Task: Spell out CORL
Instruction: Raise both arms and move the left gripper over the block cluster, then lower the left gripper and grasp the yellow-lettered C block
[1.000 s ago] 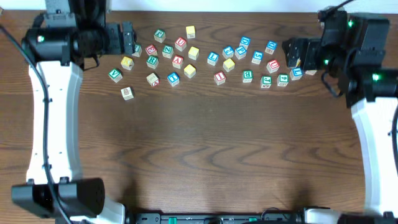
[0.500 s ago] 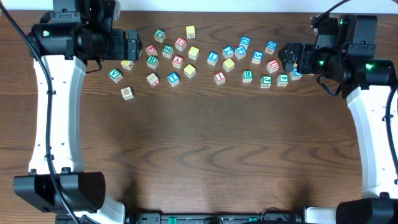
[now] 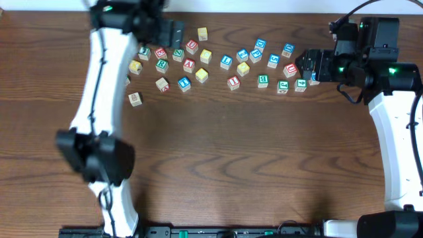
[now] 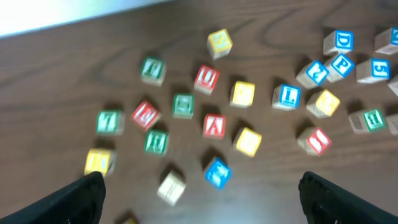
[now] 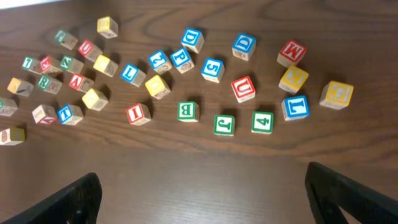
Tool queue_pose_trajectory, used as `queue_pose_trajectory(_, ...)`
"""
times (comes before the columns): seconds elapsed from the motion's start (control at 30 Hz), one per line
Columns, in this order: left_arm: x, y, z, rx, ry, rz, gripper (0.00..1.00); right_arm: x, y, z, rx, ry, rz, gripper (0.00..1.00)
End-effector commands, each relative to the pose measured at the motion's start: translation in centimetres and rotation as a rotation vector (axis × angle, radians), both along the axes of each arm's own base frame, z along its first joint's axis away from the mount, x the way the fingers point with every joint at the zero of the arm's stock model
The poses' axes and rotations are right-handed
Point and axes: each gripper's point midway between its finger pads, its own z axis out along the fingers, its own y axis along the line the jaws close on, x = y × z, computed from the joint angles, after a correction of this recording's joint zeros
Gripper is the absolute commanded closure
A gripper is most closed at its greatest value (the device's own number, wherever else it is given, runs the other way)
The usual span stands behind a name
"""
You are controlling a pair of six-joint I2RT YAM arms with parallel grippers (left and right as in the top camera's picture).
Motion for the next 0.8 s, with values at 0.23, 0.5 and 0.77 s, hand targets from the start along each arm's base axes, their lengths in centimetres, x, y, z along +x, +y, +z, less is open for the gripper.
queue_pose_trajectory(0.23, 4.5, -5.5, -8.4, 0.087, 0.028, -0.070, 0.10, -0.6, -0.1, 0.1, 0.010, 0.028, -0.008, 0.01)
queue_pose_trajectory(0.5, 6.3, -8.4, -12.9, 0.083, 0.018, -0.106, 0.19, -1.2, -0.1, -0.3, 0.011, 0.057, -0.008, 0.01)
queue_pose_trajectory(0.77, 7.9, -9.4, -14.5, 0.068, -0.027, -0.107, 0.23, -1.6, 0.0, -0.5, 0.011, 0.076, -0.008, 0.01)
